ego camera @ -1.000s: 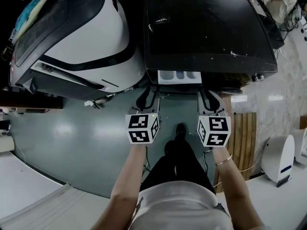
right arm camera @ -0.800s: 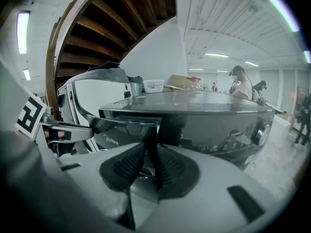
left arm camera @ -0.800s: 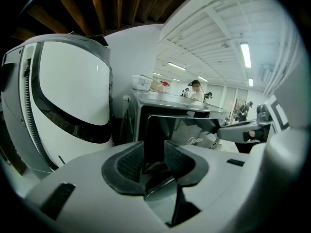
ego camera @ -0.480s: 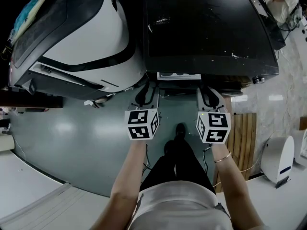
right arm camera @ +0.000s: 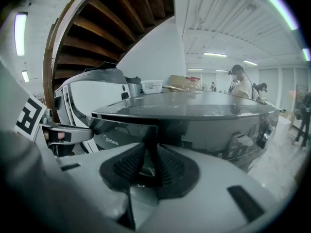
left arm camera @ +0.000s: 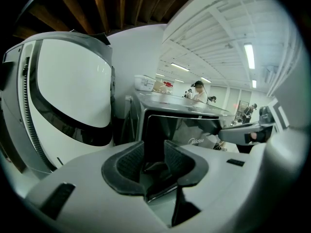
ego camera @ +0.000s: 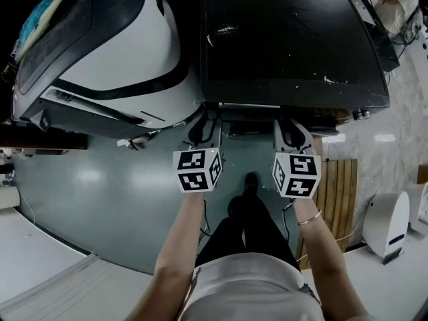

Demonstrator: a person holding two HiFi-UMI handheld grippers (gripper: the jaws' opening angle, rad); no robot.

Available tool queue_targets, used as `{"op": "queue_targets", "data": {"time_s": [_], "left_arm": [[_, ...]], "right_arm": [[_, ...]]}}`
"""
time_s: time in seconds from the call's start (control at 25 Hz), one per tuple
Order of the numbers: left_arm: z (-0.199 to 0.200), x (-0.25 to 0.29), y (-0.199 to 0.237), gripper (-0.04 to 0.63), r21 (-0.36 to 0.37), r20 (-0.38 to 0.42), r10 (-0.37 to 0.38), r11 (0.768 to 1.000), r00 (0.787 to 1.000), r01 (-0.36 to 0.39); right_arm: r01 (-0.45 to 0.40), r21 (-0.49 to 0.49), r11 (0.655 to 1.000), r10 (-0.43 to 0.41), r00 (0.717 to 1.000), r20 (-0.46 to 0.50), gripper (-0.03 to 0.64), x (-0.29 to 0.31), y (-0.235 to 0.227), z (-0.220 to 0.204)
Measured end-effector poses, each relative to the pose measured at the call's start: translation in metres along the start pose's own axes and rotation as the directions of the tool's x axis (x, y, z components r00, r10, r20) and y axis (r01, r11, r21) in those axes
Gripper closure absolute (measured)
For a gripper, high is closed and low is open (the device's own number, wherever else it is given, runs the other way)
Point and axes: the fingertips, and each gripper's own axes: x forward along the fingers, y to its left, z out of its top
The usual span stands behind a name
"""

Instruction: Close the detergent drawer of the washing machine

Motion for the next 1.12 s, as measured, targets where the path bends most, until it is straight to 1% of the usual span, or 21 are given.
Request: {"op": "queue_targets", "data": {"time_s": [0.6,0.8,0.88,1.12], "left_arm": [[0.006,0.010,0.003,0.477,-0.006,0.002,0.016,1.000,1.000,-0.016],[0.006,0.009,0.005,0.477,-0.008,-0.003,0.017,1.000,1.000,-0.017],[0.006,0.006,0.006,0.503,0.002,-0.005,0.024,1.000,1.000,-0.024],[0.007,-0.010,0.002,0.508,0.016,-0.001,-0.006,1.000,1.000,0.006]], "right_arm": [[0.008,0.005,1.000,-0.008,1.000,0.001,0.531,0.011,-0.003,0.007],[0.010,-0.007,1.000,-0.010,1.000,-0.016,0.531,0.010,-0.003,0.006],[0.001,-0.006,1.000,-0.001,1.000,-0.020,0.531,0.007,-0.003,0.005],[-0.011,0.006,1.000,0.011,1.000,0.011,0.531,-0.014,0.001,0.010]]}}
